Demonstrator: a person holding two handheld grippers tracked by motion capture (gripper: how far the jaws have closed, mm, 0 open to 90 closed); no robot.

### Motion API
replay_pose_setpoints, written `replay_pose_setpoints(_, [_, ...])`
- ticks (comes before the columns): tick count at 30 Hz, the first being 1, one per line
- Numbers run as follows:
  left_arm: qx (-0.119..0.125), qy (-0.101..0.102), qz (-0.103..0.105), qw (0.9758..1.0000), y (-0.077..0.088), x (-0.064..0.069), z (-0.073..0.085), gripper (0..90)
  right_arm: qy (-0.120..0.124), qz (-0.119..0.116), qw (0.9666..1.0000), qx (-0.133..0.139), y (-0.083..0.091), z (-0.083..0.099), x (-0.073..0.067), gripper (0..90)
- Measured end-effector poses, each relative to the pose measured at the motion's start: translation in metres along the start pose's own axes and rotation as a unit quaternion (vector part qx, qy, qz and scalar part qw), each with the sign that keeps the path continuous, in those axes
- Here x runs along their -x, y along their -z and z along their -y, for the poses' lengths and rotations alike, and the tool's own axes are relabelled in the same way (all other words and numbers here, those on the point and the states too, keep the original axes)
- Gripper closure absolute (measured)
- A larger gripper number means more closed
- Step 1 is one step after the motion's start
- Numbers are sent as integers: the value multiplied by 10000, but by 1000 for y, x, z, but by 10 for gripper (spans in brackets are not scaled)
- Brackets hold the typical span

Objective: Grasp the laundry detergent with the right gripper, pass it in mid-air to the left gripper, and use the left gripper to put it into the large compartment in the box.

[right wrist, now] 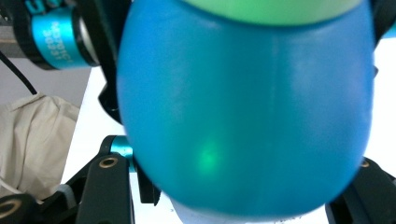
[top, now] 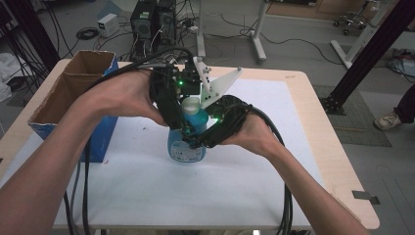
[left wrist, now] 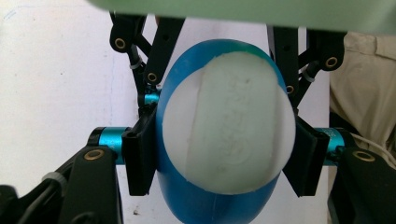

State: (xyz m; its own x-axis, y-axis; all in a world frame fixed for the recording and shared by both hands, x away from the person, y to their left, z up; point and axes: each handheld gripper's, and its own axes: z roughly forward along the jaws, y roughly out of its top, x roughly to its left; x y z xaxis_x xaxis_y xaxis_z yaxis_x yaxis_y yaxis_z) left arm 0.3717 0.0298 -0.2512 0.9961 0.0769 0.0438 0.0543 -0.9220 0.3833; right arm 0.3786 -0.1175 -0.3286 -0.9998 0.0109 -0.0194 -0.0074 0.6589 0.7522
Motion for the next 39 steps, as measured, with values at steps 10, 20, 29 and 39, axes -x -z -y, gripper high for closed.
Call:
replay_pose_setpoints(10, [39,31,-23,10000,4,0,3,378,-33,102,9999,26,5,1,0,355])
replay_pose_setpoints(20, [-17,76,-93,9999,10,-1,7,378,-102,183,9998,-9,18,4,-1,322])
replay_pose_setpoints(29, [-114,223,-140,9996,34,-6,11,378,-221,443,9984,-267,40,14,-2,299])
replay_pose_setpoints(39, [-265,553,-209,9979,65,-16,14,378,-452,855,9925,-751,71,30,-4,259])
